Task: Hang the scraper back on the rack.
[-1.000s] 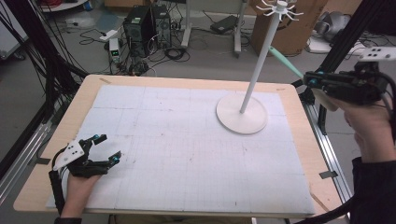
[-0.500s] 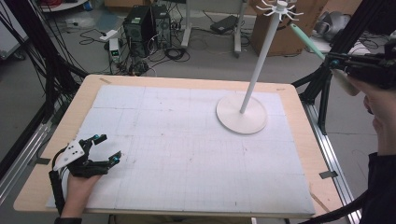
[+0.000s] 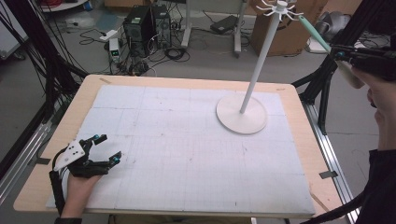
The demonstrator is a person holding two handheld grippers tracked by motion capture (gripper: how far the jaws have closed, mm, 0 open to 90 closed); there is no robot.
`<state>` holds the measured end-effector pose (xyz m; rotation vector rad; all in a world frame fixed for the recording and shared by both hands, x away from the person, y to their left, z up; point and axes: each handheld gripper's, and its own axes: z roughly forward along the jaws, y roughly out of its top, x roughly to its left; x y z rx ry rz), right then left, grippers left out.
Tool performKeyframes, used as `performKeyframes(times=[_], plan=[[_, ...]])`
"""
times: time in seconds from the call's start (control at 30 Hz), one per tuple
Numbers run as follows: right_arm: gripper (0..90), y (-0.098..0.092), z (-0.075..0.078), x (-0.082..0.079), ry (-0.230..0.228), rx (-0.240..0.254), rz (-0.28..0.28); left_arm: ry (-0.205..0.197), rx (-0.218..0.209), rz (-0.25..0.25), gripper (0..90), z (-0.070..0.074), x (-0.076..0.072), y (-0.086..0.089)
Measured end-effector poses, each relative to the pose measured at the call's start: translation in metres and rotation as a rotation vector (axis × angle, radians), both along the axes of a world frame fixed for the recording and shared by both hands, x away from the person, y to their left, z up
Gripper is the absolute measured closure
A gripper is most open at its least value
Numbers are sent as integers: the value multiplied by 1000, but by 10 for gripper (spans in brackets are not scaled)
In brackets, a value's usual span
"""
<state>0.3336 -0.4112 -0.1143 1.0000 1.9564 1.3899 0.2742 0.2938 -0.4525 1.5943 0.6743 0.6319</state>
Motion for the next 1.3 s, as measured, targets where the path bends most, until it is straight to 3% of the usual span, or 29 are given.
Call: performKeyframes(times=[0.57, 1.13, 1.17, 1.23, 1.27, 1.3], plan=[[817, 6, -6, 4, 16, -5, 6, 0, 3, -1, 132, 0, 0, -1], [811, 22, -17, 21, 44, -36, -7, -1, 4, 0, 131, 0, 0, -1], [804, 23, -18, 22, 45, -38, -9, -1, 3, -1, 132, 0, 0, -1], [673, 28, -25, 24, 25, -48, -42, -1, 4, 0, 132, 0, 0, -1], [673, 28, -25, 24, 25, -48, -42, -1, 4, -1, 132, 0, 0, -1], [619, 29, -27, 24, 18, -46, -55, -1, 4, 0, 132, 0, 0, -1]])
